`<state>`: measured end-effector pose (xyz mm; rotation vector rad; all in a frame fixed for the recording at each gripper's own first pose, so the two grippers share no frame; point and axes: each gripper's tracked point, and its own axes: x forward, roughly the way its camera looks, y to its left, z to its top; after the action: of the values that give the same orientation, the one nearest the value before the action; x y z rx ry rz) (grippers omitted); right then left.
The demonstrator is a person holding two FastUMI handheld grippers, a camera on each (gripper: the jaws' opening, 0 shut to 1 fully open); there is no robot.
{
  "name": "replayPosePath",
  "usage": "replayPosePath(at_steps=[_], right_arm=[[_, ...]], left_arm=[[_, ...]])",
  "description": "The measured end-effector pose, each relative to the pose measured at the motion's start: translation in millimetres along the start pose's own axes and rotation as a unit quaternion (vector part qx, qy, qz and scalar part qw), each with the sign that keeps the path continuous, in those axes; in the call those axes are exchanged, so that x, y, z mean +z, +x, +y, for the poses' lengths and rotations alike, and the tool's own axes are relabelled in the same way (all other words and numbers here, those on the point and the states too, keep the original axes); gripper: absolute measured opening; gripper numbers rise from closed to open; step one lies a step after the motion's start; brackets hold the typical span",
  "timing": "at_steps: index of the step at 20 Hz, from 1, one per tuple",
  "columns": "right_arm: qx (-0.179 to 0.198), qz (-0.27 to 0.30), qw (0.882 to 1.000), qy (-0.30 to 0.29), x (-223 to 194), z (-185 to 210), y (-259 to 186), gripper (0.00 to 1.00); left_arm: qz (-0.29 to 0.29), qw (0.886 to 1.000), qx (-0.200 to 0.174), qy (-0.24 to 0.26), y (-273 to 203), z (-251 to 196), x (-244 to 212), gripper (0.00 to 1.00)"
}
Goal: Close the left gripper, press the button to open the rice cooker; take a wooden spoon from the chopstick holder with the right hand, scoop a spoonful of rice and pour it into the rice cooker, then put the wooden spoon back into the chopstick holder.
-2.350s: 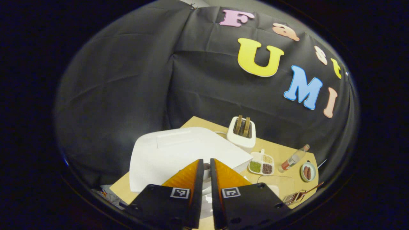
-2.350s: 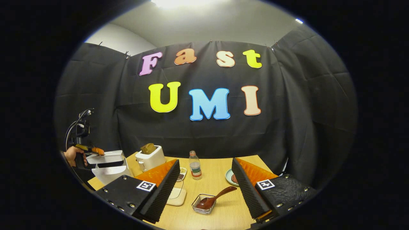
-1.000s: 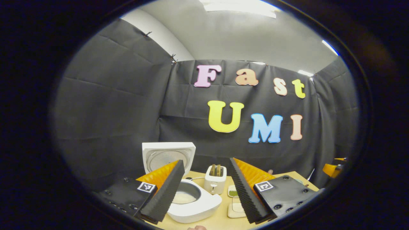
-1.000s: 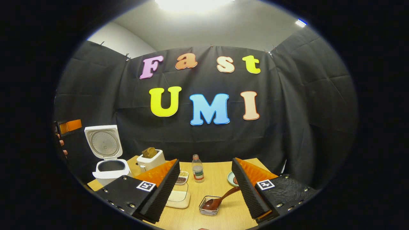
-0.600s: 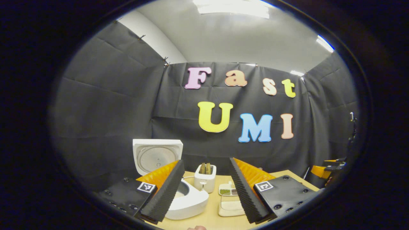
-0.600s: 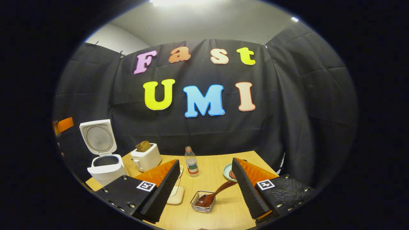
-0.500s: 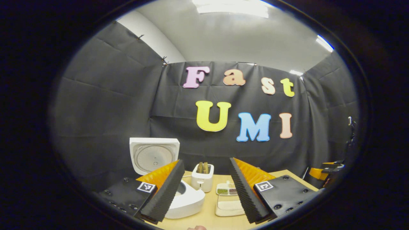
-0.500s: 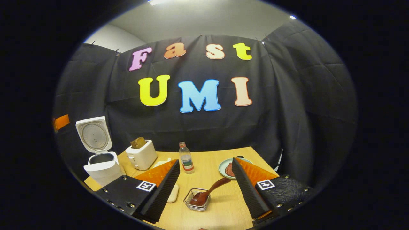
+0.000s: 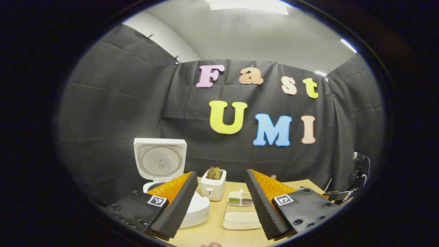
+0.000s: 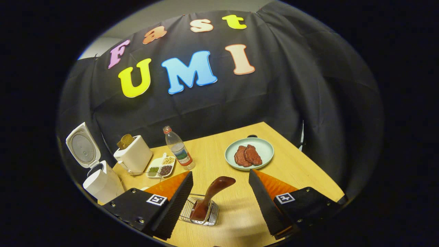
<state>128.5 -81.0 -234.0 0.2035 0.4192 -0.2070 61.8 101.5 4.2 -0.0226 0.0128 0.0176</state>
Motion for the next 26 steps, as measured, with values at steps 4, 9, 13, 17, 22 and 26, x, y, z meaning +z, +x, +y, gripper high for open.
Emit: replayPosePath(at_steps=[4,9,13,17,22,26], right_arm=[[-0.02,0.026,0.999,0.011,-20,-4,33,0.96],[0.032,0.037,0.997,0.061,-22,27,43,0.42],[0.055,0.034,0.997,0.036,-14,58,31,0.1],[0.064,-0.001,0.998,0.003,22,76,-1,0.1],[0.101,-0.065,0.993,-0.007,84,123,-40,0.09],[0.149,-0.07,0.986,-0.009,84,183,-30,0.09]], left_arm=[[0.012,1.0,0.011,0.014,1,-1,-8,0.97],[0.023,0.999,0.027,0.011,5,19,-17,0.97],[0.019,0.999,0.028,0.002,6,31,-24,0.97],[0.014,1.0,0.017,0.004,4,38,-28,0.97],[0.011,1.0,-0.003,0.007,-1,47,-39,0.97],[0.013,1.0,-0.018,0.01,-2,56,-42,0.97]])
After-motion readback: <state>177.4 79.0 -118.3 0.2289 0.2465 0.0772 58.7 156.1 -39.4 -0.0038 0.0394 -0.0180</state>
